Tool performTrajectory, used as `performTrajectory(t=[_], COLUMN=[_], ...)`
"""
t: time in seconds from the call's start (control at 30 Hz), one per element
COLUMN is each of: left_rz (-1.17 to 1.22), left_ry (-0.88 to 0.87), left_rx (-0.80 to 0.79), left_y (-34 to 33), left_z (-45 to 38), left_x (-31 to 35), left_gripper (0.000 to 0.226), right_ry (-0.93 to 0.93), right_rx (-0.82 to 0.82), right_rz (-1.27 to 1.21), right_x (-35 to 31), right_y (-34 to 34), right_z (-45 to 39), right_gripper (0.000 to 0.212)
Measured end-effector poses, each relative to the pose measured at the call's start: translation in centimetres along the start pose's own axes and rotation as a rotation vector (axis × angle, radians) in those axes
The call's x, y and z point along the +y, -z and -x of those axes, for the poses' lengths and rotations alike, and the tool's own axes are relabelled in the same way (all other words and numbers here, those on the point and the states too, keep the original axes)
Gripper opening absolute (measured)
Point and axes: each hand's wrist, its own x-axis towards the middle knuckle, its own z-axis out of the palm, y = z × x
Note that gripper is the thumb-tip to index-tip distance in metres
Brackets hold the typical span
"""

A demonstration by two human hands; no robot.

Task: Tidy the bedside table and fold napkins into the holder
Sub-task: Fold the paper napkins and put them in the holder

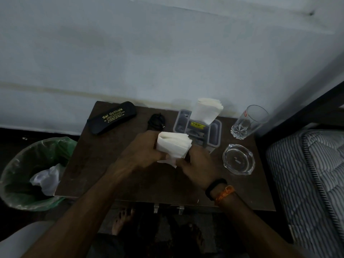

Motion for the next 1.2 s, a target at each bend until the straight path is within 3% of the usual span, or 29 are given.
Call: performTrajectory(t=[0.13,0.33,0.57,0.9,1.2], left_rz=[-0.098,0.080,0.100,0.123,0.241], left_ry=[0.057,0.019,0.028,-0.089,-0.339], left_rx=[-0.072,-0.068,-0.100,-0.142,0.214], left_y=[-0.3,-0.4,-0.9,1.5,0.8], left_z=[-0.1,-0.5,-0.8,-1.6,-2.3], left_x=[-0.1,-0.5,-0.8,-0.3,3.8], left_gripper=[0.049,0.060,0.063,0.053,0.039], right_ry=[-0.080,-0.138,-0.159,-0.153,-0.058], right_rx=[-0.069,0.058,0.074,0.068,0.311], right_rz=[0.066,-0.029,-0.031,-0.006,0.014], right_x=[1.0,0.5,0.5,-0.3,-1.2], right_y=[-0.7,-1.2,-1.4,0.5,5.0], right_z=[0.3,0.2,0.1,-0.6,-1.8], right_gripper=[0.069,0.062,0.069,0.043,0.033])
